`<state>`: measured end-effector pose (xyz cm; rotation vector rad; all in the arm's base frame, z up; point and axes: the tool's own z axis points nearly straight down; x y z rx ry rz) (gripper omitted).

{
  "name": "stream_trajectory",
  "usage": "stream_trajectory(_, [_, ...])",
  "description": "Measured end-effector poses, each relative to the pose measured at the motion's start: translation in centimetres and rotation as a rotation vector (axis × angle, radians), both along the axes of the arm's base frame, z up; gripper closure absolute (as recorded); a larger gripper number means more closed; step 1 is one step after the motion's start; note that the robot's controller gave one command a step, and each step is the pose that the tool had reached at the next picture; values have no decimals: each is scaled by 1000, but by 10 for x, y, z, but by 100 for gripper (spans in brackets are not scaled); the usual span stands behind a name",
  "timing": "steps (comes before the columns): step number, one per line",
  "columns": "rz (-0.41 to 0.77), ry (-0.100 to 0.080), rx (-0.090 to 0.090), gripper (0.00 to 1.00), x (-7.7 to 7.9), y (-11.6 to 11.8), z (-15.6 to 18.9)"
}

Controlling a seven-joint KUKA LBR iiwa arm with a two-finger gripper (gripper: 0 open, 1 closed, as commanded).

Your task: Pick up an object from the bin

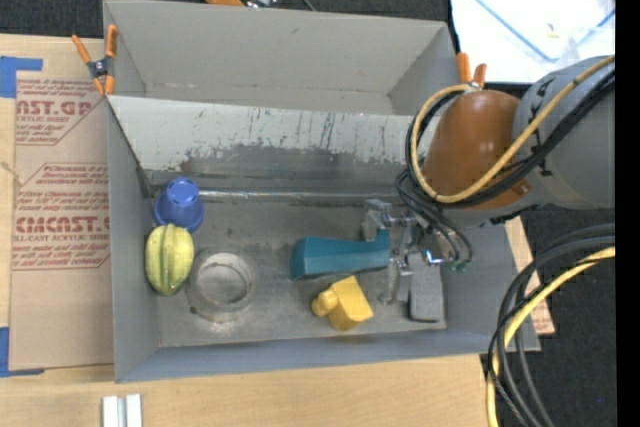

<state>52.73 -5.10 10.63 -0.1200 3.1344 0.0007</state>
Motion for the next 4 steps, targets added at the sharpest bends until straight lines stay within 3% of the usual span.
stream_trajectory(1, [72,2,2,100,13,29,-35])
stream_trajectory(2, [72,2,2,100,13,29,-35])
stream_trajectory(3, [75,13,1,100,12,28,51])
stream_trajectory(4, [46,10,1,100,-9,15,139])
